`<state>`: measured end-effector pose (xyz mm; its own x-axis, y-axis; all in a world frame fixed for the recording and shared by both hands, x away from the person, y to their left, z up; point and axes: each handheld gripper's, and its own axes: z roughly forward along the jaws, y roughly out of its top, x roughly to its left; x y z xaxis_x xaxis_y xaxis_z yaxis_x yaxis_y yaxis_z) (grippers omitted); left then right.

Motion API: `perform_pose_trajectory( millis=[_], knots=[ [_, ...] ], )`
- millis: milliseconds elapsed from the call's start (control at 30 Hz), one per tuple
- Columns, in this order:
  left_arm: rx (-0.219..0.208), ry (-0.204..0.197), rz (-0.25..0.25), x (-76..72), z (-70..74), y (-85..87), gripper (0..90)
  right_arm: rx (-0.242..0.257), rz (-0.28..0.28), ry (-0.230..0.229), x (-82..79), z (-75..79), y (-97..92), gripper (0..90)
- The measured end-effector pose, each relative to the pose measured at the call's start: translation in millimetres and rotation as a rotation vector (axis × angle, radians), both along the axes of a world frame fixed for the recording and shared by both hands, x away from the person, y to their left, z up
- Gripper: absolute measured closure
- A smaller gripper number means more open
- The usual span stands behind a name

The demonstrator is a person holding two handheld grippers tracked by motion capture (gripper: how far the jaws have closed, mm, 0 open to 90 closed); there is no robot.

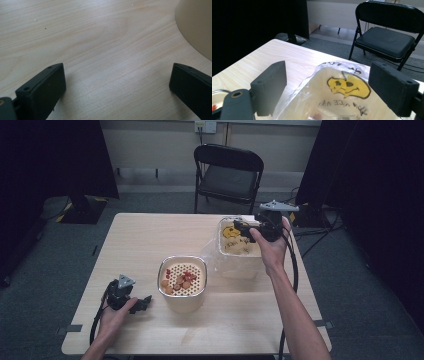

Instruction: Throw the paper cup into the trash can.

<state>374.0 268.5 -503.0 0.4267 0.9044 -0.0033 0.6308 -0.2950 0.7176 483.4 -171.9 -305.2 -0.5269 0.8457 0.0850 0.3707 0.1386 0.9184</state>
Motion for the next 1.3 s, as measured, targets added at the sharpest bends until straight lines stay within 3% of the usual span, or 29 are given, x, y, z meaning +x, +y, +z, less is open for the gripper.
perform_pose_trajectory(
  millis=[333,567,733,867,1000,1167,1300],
  knots=[
    [0.0,0.0,0.0,0.0,0.0,0.0,0.1,-0.042,0.038,0.009,-35.2,-9.7,-0.9,14.9],
    [0.0,0.0,0.0,0.0,0.0,0.0,0.1,-0.041,0.048,0.006,-63.4,-18.4,-4.4,14.7],
    [0.0,0.0,0.0,0.0,0.0,0.0,0.1,-0.024,0.056,0.025,-85.4,-33.8,-9.4,13.8],
    [0.0,0.0,0.0,0.0,0.0,0.0,0.1,-0.032,0.062,0.064,-105.9,-56.0,-13.3,13.8],
    [0.0,0.0,0.0,0.0,0.0,0.0,0.1,-0.048,0.059,0.092,-111.7,-70.6,-16.1,13.8],
    [0.0,0.0,0.0,0.0,0.0,0.0,0.2,-0.084,0.051,0.173,-117.0,-105.6,-19.6,14.0],
    [0.0,0.0,0.0,0.0,0.0,0.0,0.2,-0.154,0.025,0.231,-118.8,-139.8,-24.9,14.1]
  ],
)
